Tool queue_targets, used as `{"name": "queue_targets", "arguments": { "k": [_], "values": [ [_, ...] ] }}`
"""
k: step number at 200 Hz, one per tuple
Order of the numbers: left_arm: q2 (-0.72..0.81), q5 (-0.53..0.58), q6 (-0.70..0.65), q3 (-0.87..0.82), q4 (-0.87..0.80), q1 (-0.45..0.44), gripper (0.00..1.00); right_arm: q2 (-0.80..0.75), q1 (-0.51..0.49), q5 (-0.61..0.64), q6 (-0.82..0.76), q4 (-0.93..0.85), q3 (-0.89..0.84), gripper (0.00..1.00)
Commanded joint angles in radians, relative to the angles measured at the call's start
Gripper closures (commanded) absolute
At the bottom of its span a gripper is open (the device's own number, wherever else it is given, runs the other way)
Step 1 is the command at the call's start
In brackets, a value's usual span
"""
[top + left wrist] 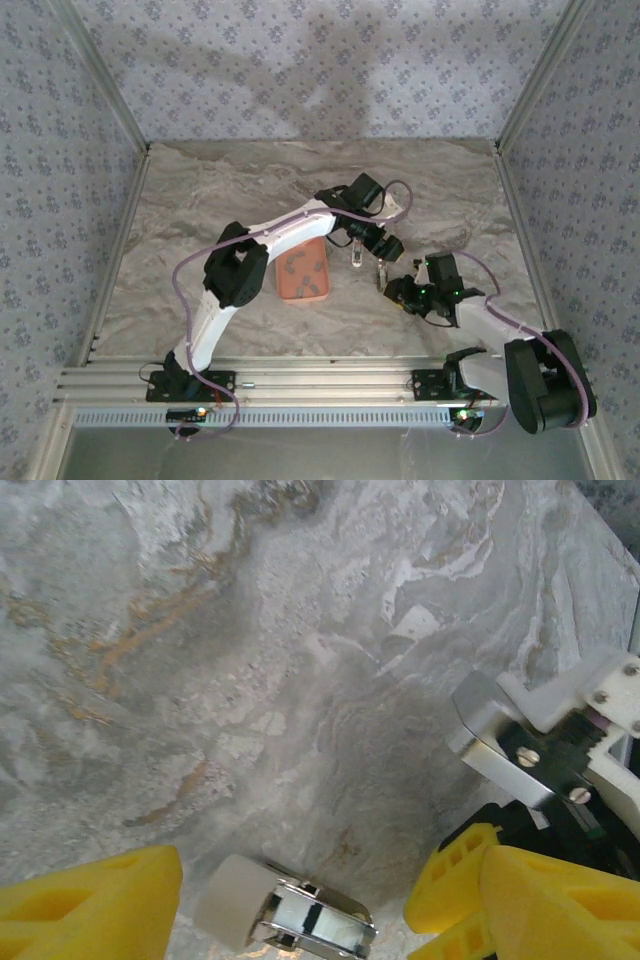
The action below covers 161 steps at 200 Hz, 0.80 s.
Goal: Load the staples into the stapler
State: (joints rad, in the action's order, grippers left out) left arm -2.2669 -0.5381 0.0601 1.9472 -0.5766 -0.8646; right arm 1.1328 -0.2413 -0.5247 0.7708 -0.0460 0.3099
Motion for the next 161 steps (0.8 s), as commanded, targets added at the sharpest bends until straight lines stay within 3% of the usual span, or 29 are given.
{"name": "queue_targets", "arguments": {
  "k": [1,72,109,161],
  "values": [
    [-0.021,-0.007,-0.020,0.035,-0.035,-0.003,0.22,0.023,-0.005,-0.019,0.002,0.015,0.001,0.71],
    [-0.044,-0.021,-0.021,0.030,-0.044,-0.002,0.24,0.035,-0.005,0.011,-0.007,-0.002,0.008,0.74],
    [-0.048,-0.096,-0.022,0.028,-0.036,-0.002,0.30,0.035,-0.005,0.022,-0.010,-0.015,0.011,0.75],
    [-0.043,-0.128,-0.029,0.009,-0.039,-0.001,0.31,0.035,-0.003,0.037,-0.022,-0.033,0.020,0.76]
  ]
}}
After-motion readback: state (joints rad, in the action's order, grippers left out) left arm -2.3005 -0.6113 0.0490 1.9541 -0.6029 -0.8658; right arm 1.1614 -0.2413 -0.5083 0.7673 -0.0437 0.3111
